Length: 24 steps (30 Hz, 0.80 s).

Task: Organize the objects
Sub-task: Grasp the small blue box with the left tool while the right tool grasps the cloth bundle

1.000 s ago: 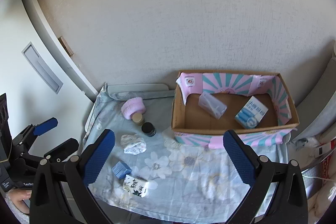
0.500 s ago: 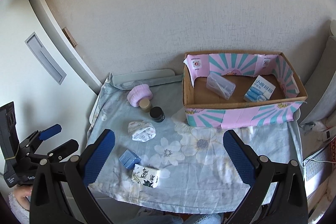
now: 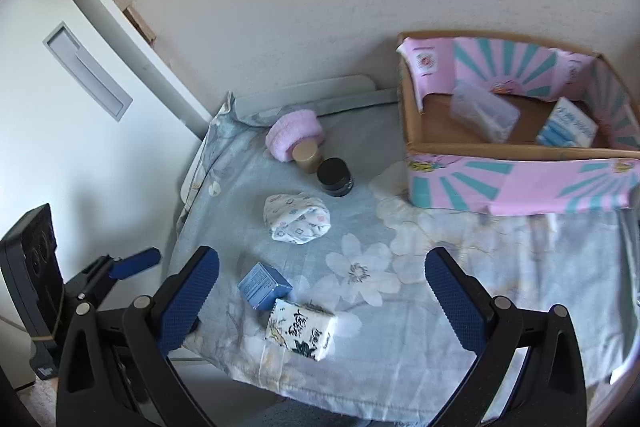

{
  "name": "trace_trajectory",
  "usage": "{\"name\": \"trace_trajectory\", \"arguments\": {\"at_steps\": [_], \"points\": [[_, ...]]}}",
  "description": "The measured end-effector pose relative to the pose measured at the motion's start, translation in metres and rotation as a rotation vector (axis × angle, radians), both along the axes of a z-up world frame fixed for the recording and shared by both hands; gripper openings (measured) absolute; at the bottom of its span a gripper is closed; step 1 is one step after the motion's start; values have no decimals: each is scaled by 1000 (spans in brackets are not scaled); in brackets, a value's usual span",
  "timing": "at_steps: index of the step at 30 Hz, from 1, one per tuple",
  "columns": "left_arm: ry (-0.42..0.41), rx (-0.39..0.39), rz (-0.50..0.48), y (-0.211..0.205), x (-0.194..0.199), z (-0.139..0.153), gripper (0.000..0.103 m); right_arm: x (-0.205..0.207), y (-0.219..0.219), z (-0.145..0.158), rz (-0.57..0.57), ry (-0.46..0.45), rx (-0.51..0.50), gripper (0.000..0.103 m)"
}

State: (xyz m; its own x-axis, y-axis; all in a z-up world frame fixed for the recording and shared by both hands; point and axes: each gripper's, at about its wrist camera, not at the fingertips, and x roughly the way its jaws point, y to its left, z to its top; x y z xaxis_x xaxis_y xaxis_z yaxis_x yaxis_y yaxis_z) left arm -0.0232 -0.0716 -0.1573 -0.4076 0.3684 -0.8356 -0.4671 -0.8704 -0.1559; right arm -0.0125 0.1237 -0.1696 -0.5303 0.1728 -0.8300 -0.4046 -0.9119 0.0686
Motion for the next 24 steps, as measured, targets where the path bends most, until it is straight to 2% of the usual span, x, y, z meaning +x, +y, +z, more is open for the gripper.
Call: {"name": "trace_trajectory", "arguments": {"at_steps": [6,7,10,13,18,24], "points": [[-44,-7,-28,12,-8,-45,88,-24,6,-38,78,-16,-14,103],[-50,-8,-31,13,-9,-54,82,-29,7,-47,86,-24,-21,103],[-59,-1,-23,11,-11,-69,75,-39,8,-64,108,-38,-37,103],[-59,20,-14,8,-12,-76,66,-48,9,-79,127,-45,-58,103],[-52,52,-16,4,-15,-81,65,-62,11,-94,148,-51,-63,103],[-37,74,-31,7,-19,-81,51,-76,15,-103,163,-42,-74,102]]}}
